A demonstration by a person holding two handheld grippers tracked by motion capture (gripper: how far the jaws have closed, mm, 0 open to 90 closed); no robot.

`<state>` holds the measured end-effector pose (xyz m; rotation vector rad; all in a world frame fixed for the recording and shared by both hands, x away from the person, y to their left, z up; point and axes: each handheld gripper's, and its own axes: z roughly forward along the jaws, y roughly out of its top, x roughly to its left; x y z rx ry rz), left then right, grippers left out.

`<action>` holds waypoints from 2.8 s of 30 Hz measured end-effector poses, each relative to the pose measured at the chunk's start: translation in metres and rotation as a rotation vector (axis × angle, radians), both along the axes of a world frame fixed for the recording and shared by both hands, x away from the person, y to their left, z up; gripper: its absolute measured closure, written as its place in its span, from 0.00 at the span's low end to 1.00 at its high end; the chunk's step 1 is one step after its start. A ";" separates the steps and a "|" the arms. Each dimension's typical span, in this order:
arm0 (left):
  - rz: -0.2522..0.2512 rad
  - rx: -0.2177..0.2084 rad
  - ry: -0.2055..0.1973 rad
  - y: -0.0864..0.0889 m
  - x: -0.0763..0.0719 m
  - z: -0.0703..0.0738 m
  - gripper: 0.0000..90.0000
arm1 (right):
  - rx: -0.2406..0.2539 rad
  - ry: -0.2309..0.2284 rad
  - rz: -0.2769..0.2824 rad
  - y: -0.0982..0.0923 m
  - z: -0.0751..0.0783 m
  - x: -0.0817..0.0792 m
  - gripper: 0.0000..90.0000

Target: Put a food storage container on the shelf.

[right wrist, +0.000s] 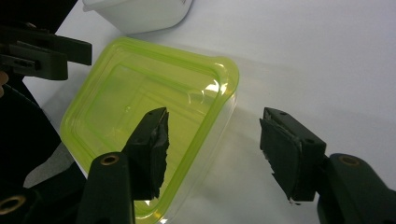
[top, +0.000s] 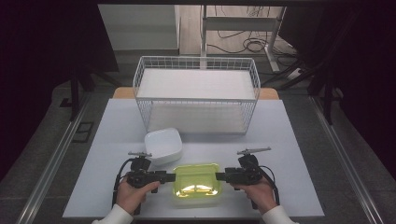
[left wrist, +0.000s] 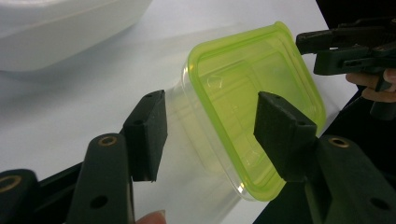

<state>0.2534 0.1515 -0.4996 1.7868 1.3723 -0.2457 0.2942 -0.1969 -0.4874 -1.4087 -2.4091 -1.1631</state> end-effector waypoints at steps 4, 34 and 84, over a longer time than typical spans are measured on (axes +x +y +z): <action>-0.014 -0.007 0.030 -0.005 0.000 -0.009 0.51 | 0.008 0.014 -0.003 0.000 -0.003 0.001 0.48; -0.014 -0.122 0.072 -0.010 -0.005 -0.015 0.86 | 0.192 0.163 -0.059 -0.009 -0.014 -0.003 0.86; -0.023 -0.102 -0.149 0.001 -0.011 0.043 0.89 | 0.195 -0.179 0.029 0.000 0.049 -0.014 0.88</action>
